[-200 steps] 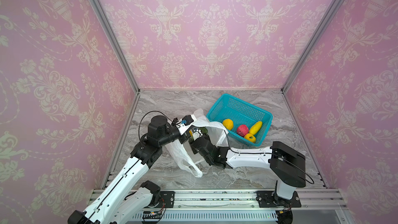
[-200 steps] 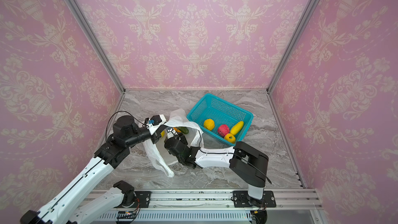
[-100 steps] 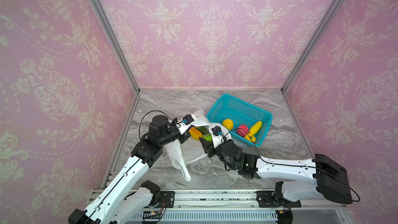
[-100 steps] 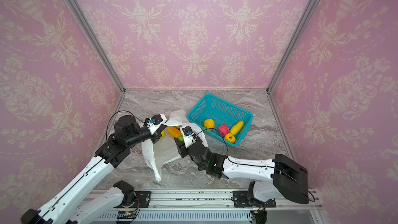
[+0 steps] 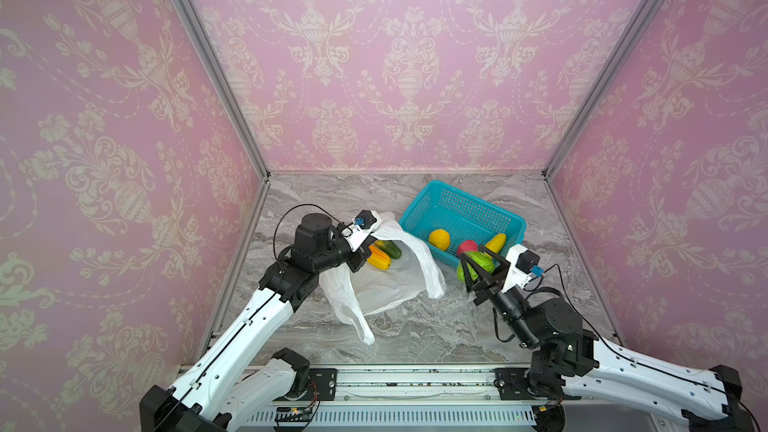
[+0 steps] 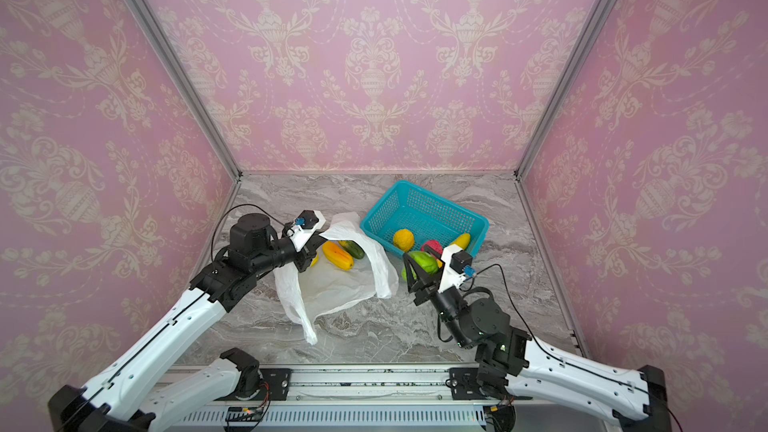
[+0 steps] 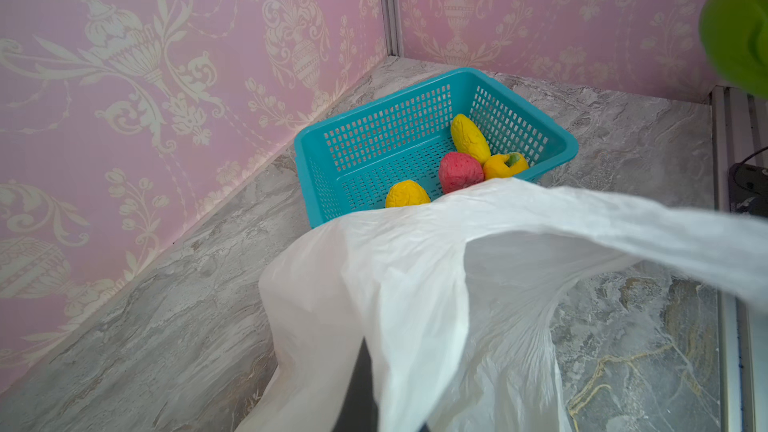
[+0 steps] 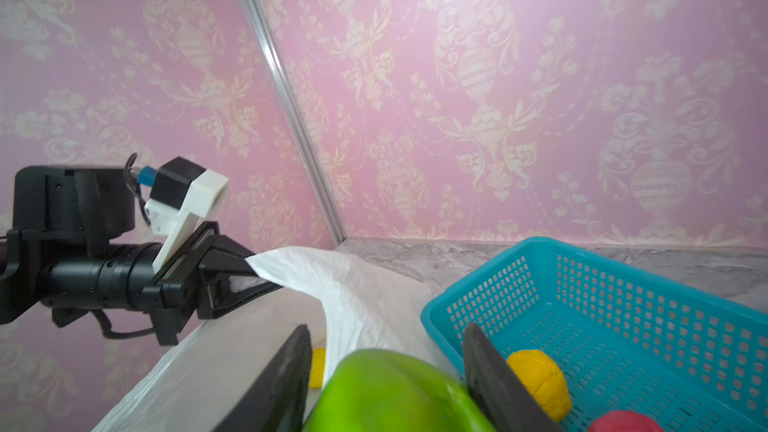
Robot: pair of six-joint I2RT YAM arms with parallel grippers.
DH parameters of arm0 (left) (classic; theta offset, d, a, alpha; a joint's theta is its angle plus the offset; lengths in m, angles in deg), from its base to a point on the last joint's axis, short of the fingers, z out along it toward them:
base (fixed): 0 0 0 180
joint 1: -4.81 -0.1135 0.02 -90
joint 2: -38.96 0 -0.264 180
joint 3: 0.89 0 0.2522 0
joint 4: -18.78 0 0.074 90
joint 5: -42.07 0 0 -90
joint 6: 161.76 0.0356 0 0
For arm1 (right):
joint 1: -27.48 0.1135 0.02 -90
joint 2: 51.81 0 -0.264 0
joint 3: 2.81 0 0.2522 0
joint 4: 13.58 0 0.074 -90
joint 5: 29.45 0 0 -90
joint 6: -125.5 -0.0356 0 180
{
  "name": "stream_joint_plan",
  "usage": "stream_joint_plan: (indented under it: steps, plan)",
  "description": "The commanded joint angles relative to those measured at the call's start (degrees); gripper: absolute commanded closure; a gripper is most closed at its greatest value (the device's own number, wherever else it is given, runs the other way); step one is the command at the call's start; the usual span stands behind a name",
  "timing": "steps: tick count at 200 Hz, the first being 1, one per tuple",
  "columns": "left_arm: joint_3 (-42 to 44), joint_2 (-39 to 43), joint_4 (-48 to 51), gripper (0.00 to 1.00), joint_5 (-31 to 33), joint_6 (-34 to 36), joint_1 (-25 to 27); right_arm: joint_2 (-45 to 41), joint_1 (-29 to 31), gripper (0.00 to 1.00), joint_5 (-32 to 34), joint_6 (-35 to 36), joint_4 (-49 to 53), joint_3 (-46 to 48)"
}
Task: Untie the knot of the plastic bag and take out the fruit
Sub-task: 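Carry the green fruit with the right gripper over the teal basket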
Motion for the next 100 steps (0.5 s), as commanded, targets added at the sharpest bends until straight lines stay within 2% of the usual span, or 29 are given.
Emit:
stream_joint_plan:
  steps: [1, 27, 50, 71, 100]
  plan:
    - [-0.77, 1.10, 3.37, 1.00, -0.61, -4.97, 0.23, -4.45, -2.83, 0.76, 7.90, -1.96, 7.50, 2.54]
    - [-7.45, -3.23, 11.39, 1.00, -7.61, -5.52, -1.47, -3.11, -9.46, 0.76, 8.82, -7.30, 13.90, 1.14]
    - [-5.81, -3.49, 8.22, 1.00, -13.88, -7.52, -1.83, 5.28, -16.15, 0.76, 6.30, -12.48, 18.81, -2.56]
    - [-6.08, -3.16, 8.31, 1.00, -12.60, -9.37, -1.83, 16.11, -21.87, 0.77, 3.30, -15.98, 21.59, -6.93]
    - [-7.85, -3.63, 9.20, 1.00, -12.35, -11.43, -1.92, 33.02, -28.62, 0.76, -3.57, -16.90, 22.17, -13.06]
